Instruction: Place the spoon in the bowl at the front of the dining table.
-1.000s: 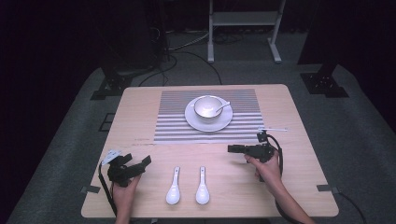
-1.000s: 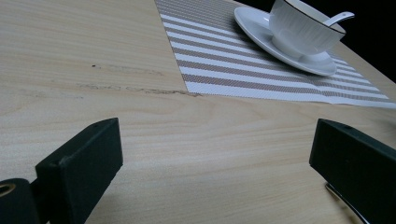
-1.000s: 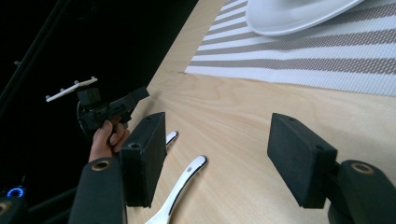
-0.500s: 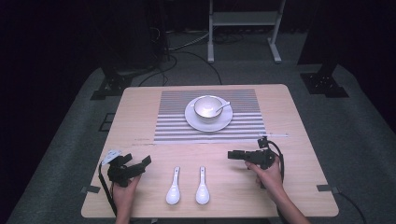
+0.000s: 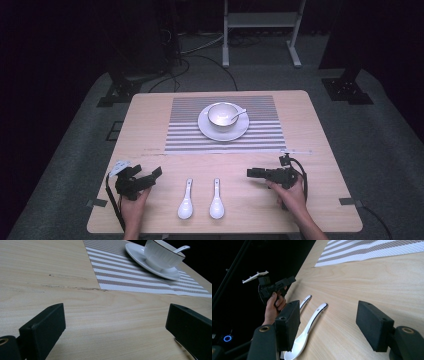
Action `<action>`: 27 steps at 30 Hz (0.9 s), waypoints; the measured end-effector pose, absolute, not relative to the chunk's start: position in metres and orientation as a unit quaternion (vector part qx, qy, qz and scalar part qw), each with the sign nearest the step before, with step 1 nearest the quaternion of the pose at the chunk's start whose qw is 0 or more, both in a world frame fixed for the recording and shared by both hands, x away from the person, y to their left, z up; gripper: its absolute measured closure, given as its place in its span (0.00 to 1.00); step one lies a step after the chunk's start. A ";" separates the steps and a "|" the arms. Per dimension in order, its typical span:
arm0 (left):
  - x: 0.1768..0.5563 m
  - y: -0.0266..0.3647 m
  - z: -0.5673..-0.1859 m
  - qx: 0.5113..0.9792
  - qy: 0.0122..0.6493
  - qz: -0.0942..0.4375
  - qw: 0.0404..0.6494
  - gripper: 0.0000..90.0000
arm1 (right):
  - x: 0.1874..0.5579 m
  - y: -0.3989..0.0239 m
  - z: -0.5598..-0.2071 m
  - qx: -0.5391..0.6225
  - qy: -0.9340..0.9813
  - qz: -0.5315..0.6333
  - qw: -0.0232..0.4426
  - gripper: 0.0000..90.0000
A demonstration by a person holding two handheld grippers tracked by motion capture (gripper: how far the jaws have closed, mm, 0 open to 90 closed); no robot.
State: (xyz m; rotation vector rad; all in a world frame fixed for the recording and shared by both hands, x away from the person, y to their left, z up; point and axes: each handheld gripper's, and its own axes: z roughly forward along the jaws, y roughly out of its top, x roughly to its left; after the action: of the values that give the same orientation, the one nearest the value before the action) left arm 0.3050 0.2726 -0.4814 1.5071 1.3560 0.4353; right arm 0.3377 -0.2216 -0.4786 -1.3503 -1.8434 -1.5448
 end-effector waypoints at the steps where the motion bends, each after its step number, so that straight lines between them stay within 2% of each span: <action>1: 0.305 0.273 -0.481 0.626 0.563 0.181 0.509 0.01 | 0.336 -0.222 -0.479 -0.481 -0.655 -0.550 0.191 0.39; 15: 0.305 0.273 -0.481 0.625 0.563 0.181 0.509 0.01 | 0.316 -0.228 -0.480 -0.473 -0.658 -0.558 0.177 0.38; 27: 0.305 0.273 -0.481 0.626 0.563 0.181 0.509 0.01 | 0.299 -0.235 -0.487 -0.473 -0.643 -0.573 0.185 0.38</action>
State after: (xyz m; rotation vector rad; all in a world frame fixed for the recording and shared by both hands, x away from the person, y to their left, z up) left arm 0.3048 0.2726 -0.4813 1.5075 1.3552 0.4350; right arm 0.2990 -0.2351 -0.4869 -1.3337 -1.8126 -1.6154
